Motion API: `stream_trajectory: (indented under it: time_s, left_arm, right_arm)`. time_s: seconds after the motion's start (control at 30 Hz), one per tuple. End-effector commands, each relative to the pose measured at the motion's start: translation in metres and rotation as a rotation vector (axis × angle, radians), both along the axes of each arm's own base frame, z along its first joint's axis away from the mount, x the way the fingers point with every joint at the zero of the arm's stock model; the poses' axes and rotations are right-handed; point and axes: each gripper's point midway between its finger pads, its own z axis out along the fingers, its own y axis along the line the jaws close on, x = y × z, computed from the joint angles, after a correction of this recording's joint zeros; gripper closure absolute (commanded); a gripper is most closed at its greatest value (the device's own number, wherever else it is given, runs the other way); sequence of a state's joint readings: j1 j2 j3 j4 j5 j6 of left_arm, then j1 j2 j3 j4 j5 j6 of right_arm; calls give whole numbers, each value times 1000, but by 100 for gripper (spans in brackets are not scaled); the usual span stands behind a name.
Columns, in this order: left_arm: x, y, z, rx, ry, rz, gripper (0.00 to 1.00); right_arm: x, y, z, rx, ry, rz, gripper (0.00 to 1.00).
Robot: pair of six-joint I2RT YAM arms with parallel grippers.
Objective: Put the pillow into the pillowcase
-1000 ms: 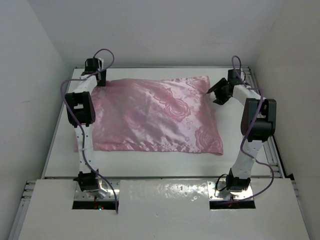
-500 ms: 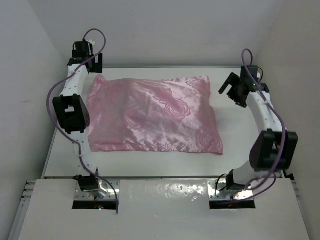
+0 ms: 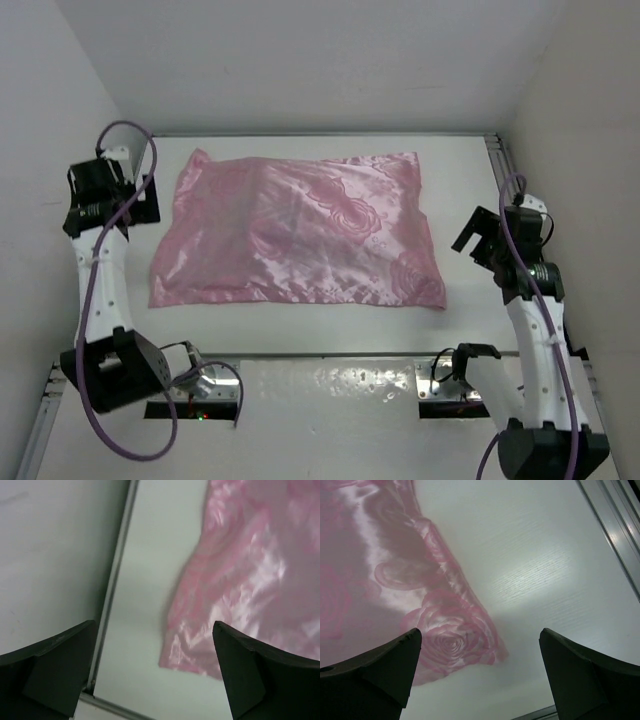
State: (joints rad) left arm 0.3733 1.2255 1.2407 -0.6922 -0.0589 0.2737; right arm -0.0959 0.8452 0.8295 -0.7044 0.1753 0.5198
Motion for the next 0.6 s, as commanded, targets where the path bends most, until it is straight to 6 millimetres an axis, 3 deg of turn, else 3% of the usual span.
stream_trajectory:
  time_s: [0.0, 0.2, 0.33, 0.57]
  left_arm:
    - [-47, -13, -22, 31, 63, -66, 0]
    - [-93, -22, -18, 97, 48, -90, 0]
    - [-103, -41, -9, 55, 20, -137, 0]
    - [-115, -46, -5, 53, 22, -132, 0]
  right_arm:
    - [-26, 13, 7, 53, 7, 24, 1]
    - [-51, 13, 8, 38, 24, 26, 1]
    - [-65, 11, 13, 43, 60, -5, 1]
    - [-83, 10, 20, 18, 63, -6, 1]
